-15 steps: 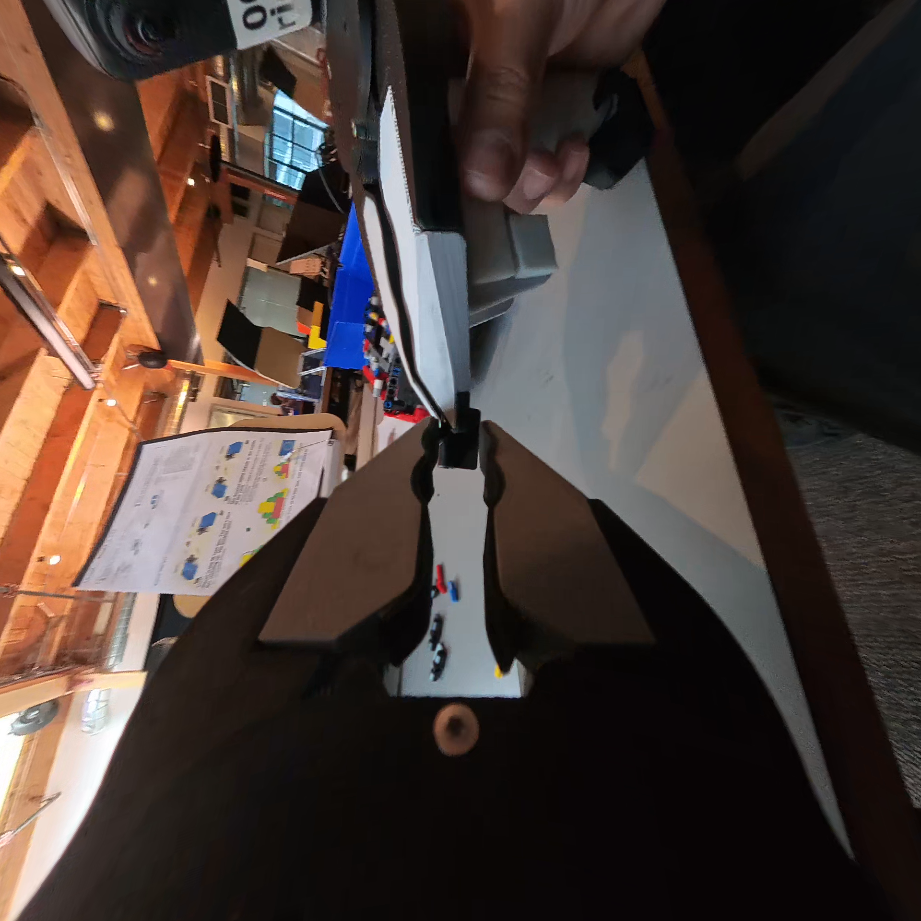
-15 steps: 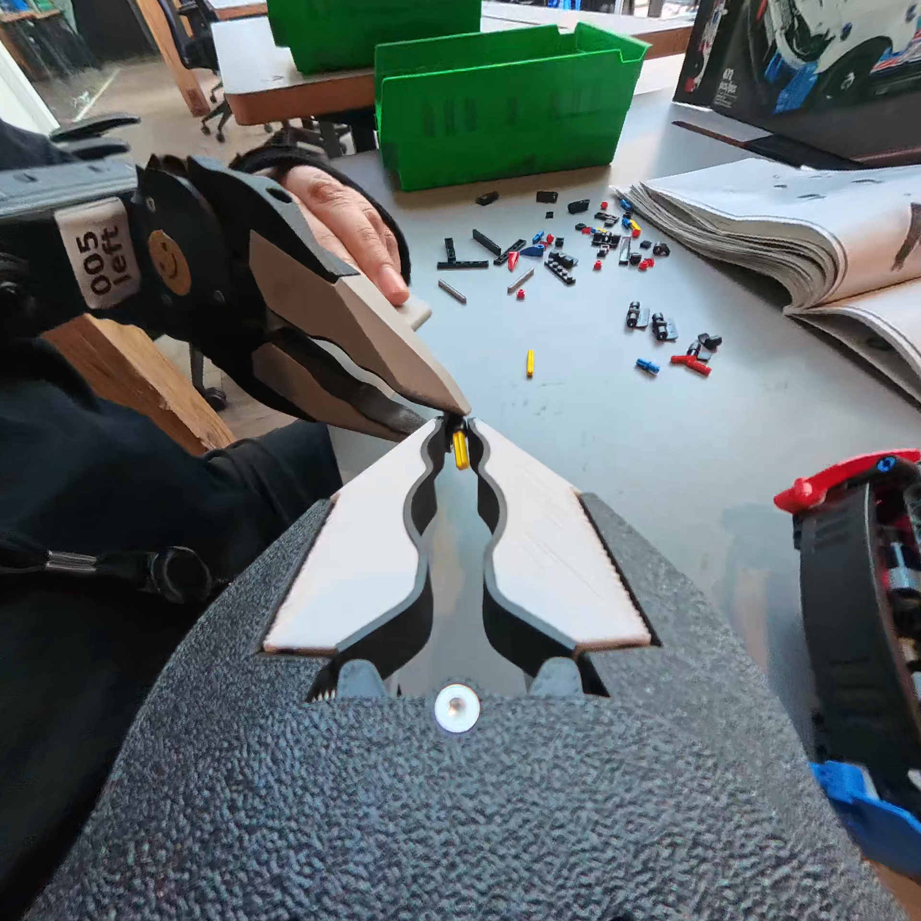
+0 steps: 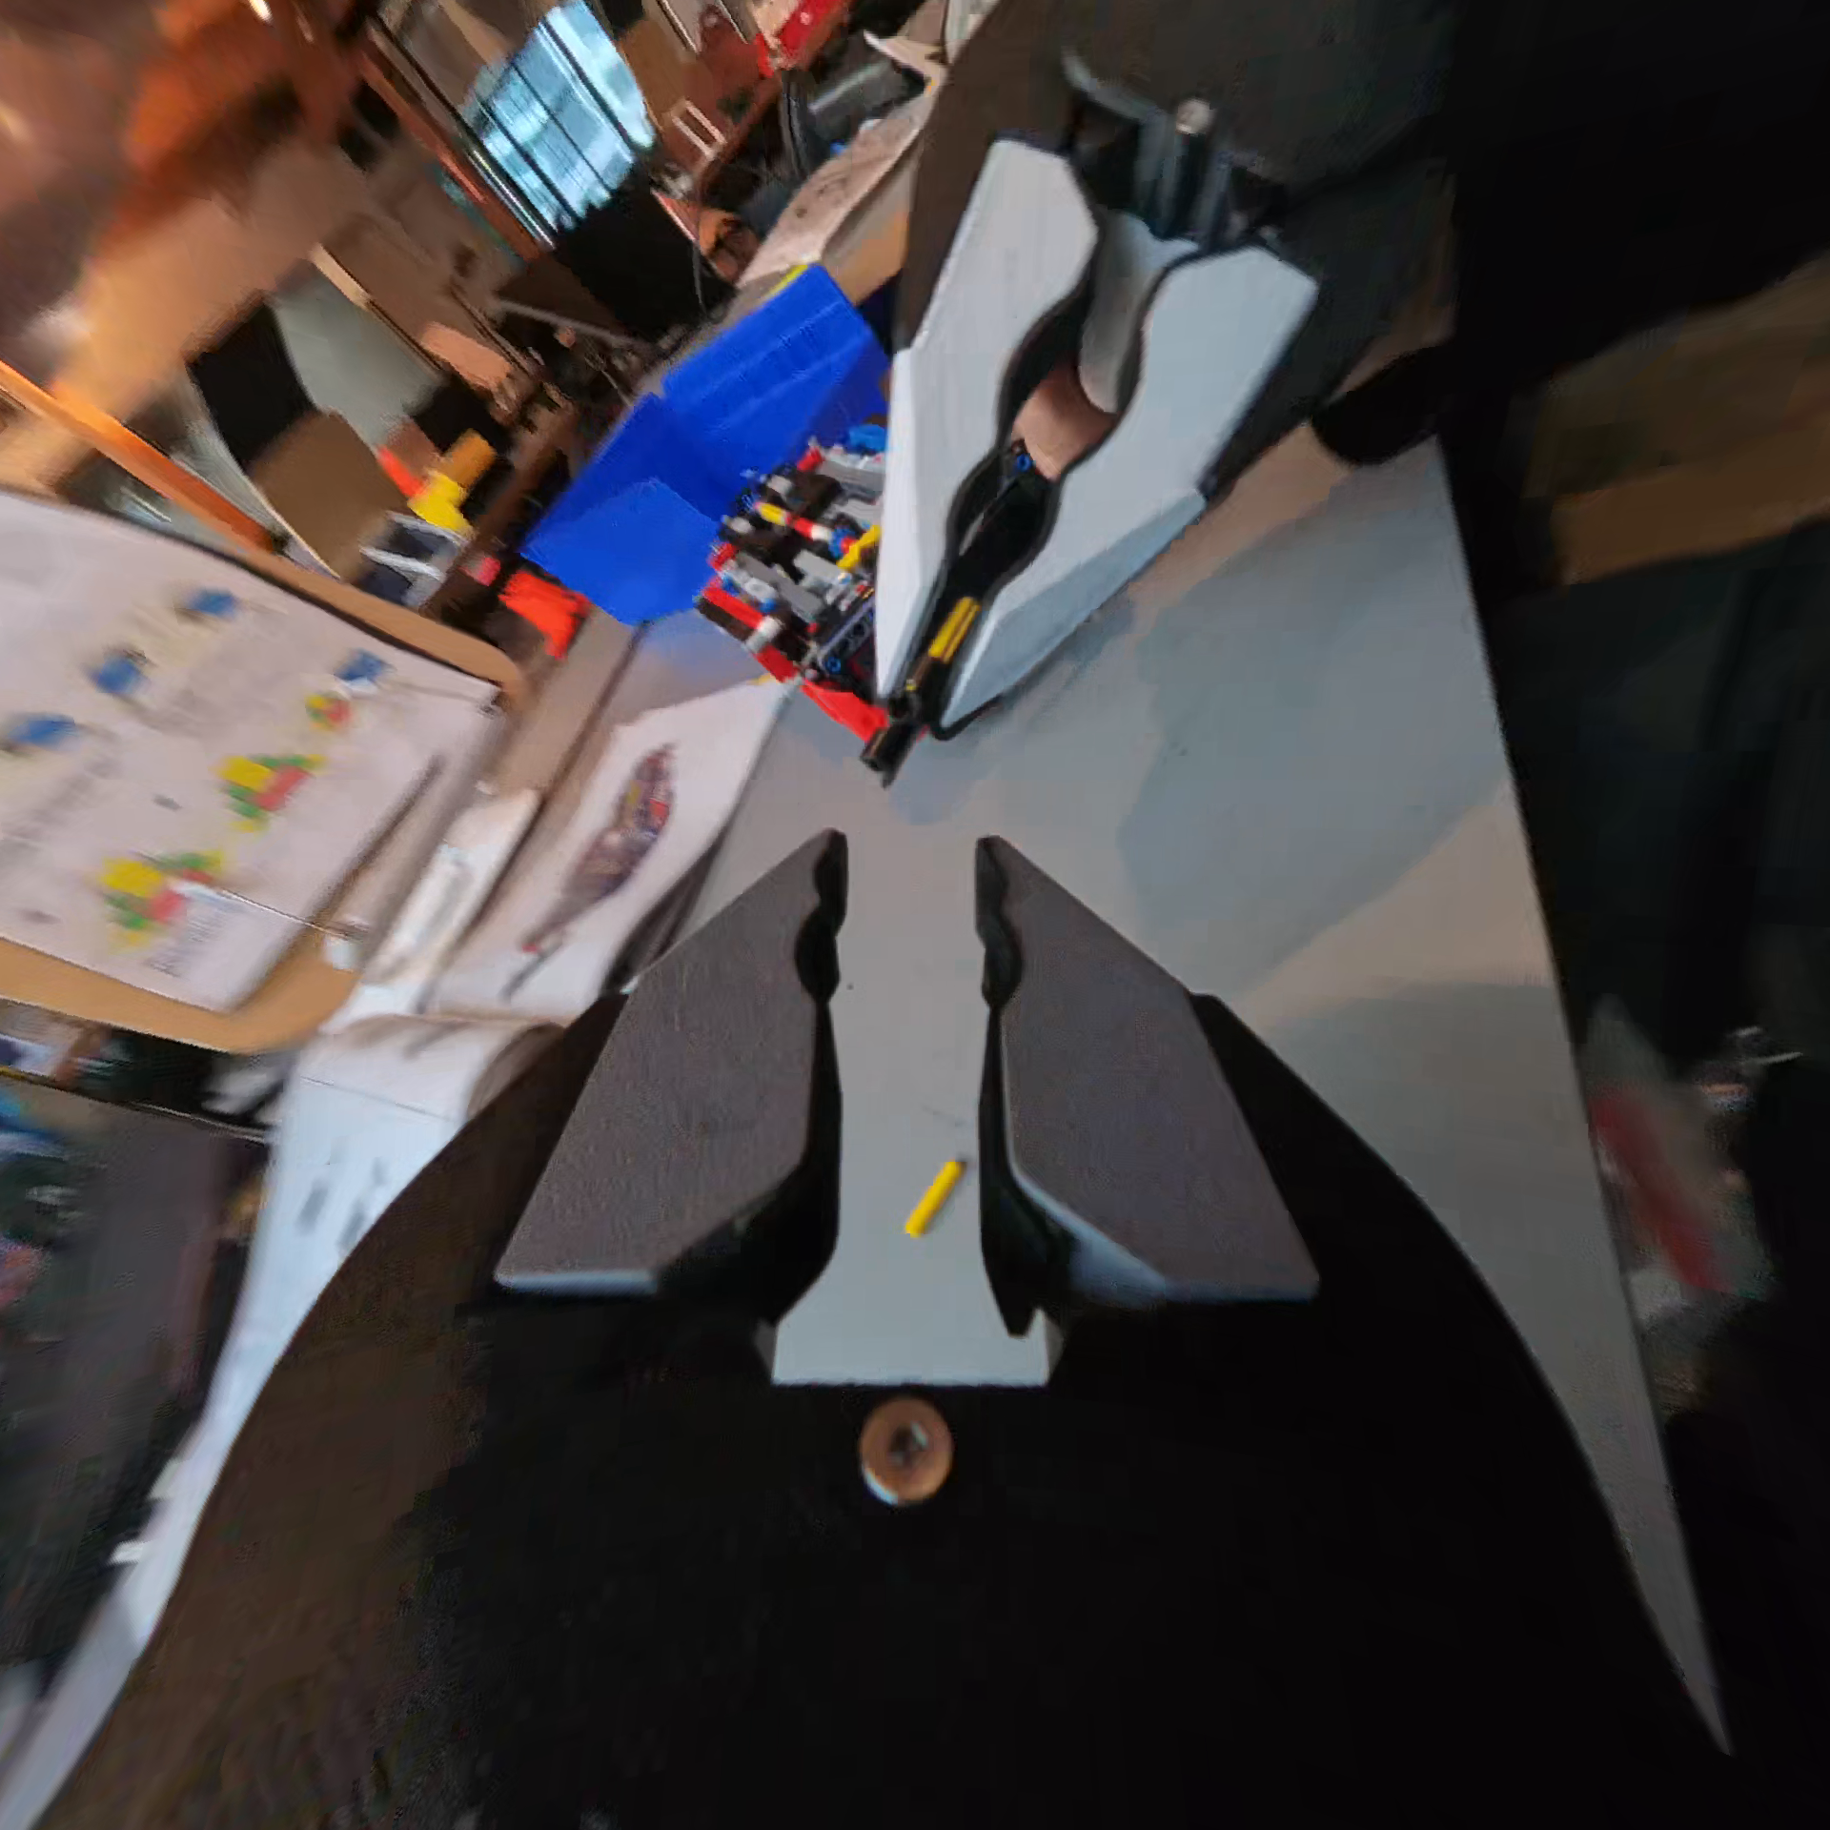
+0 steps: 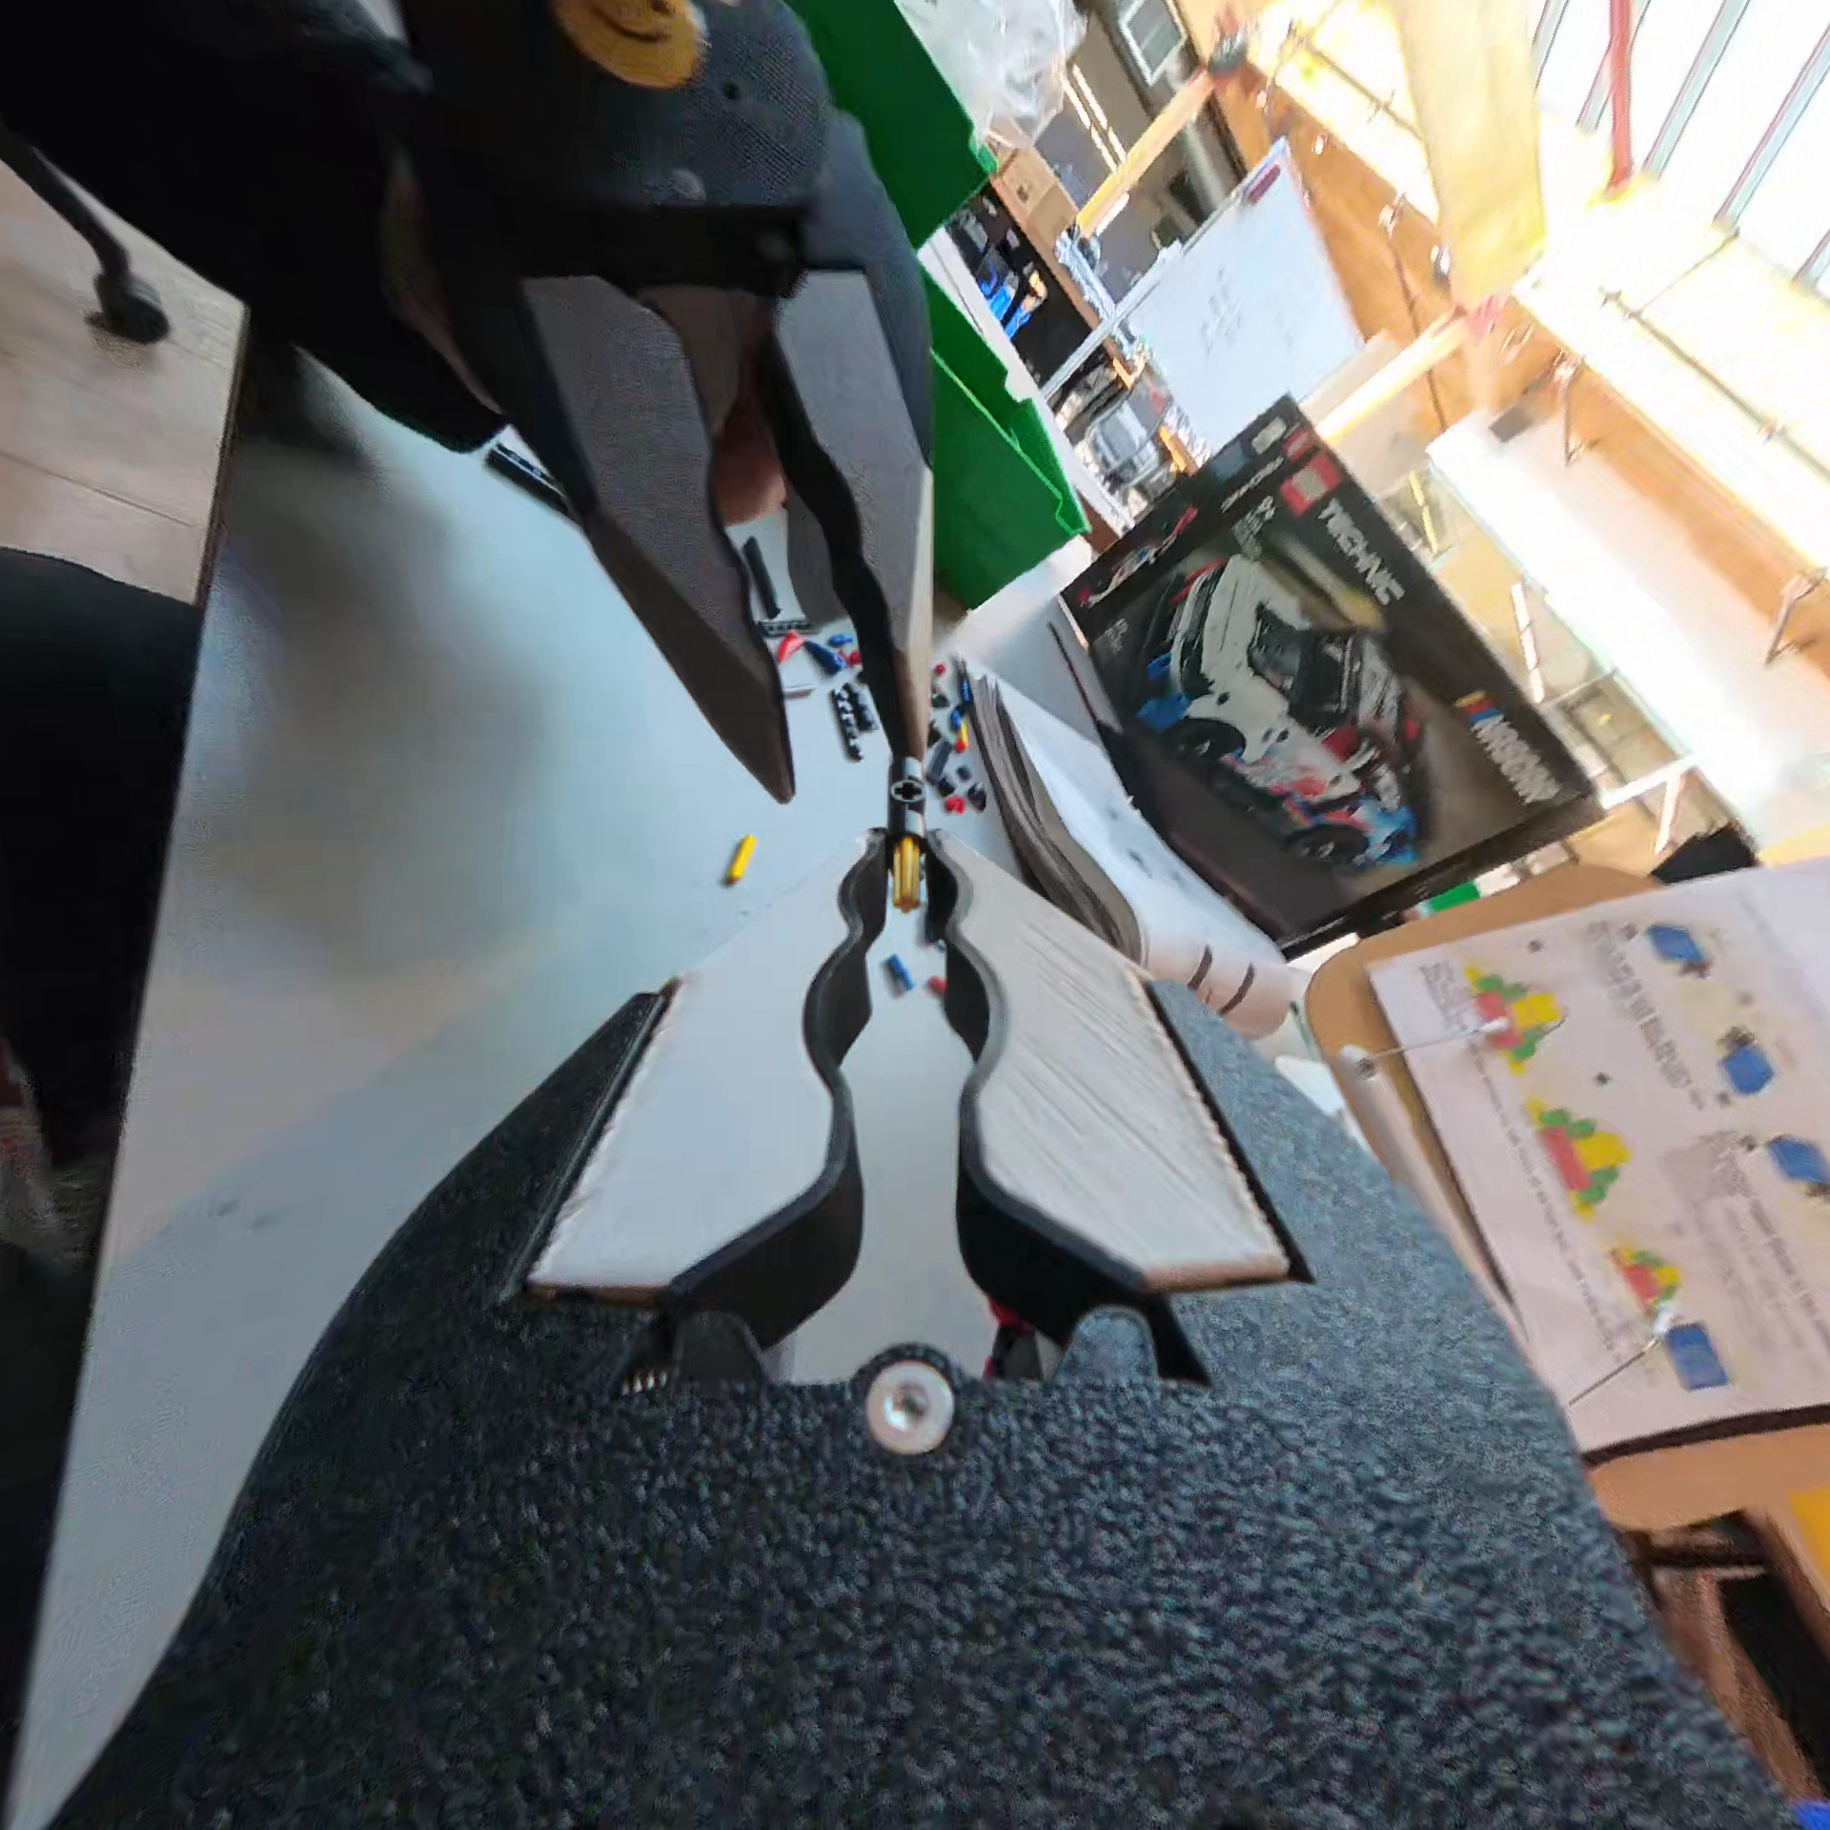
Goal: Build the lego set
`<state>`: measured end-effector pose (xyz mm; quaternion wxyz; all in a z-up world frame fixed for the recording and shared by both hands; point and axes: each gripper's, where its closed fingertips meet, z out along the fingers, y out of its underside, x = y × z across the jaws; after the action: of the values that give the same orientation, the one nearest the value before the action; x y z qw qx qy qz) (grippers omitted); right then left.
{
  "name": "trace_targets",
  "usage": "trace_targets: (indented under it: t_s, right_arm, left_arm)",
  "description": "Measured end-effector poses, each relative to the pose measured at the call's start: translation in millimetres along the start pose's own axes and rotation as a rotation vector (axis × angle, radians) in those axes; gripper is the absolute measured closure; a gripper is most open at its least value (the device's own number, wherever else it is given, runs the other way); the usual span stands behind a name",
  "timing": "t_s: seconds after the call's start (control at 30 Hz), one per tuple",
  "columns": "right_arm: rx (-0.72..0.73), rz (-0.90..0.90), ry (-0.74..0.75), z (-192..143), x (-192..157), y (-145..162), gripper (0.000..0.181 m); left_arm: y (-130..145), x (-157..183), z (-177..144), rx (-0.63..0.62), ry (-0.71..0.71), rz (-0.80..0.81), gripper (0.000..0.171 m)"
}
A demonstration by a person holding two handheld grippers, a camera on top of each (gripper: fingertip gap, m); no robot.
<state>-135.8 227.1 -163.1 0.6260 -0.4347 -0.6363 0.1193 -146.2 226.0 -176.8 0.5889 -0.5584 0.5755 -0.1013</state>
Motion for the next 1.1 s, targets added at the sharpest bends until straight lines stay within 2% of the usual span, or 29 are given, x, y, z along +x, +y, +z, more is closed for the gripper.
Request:
trace_targets:
  t_s: [0.1,0.17,0.27,0.63,0.7,0.8,0.87,1.0,1.1]
  right_arm:
    - [0.065,-0.050,-0.034,8.0,2.7,-8.8,0.174]
    - [0.089,-0.050,-0.046,13.5,5.9,-10.8,0.174]
    - [0.110,0.006,-0.089,18.9,3.9,-11.4,0.174]
    - [0.080,0.165,-0.156,14.4,-19.2,-4.9,0.172]
    - [0.019,0.200,-0.221,14.7,-31.9,5.2,0.173]
    - [-0.160,0.331,-0.332,20.6,-55.3,33.7,0.172]
    - [-0.219,0.408,-0.346,25.6,-60.6,42.6,0.155]
    - [-0.237,0.282,-0.347,32.5,-71.2,42.8,0.157]
    - [-0.299,0.203,-0.356,40.5,-79.1,51.6,0.158]
  left_arm:
    - [1.2,-15.7,0.3,0.041,0.074,-0.128,0.145]
    - [-2.9,-20.6,0.8,0.076,0.103,-0.122,0.149]
    - [-5.7,-16.4,0.3,0.101,0.146,-0.088,0.167]
    - [3.3,5.0,-3.5,0.062,0.186,-0.099,0.168]
    - [14.6,17.6,0.1,-0.013,0.278,-0.215,0.168]
    - [40.2,40.9,7.4,-0.201,0.481,-0.589,0.168]
    - [54.2,50.0,9.7,-0.300,0.537,-0.783,0.168]
    - [68.1,57.2,13.2,-0.361,0.566,-1.037,0.168]
    - [72.9,55.1,14.6,-0.383,0.553,-1.114,0.168]
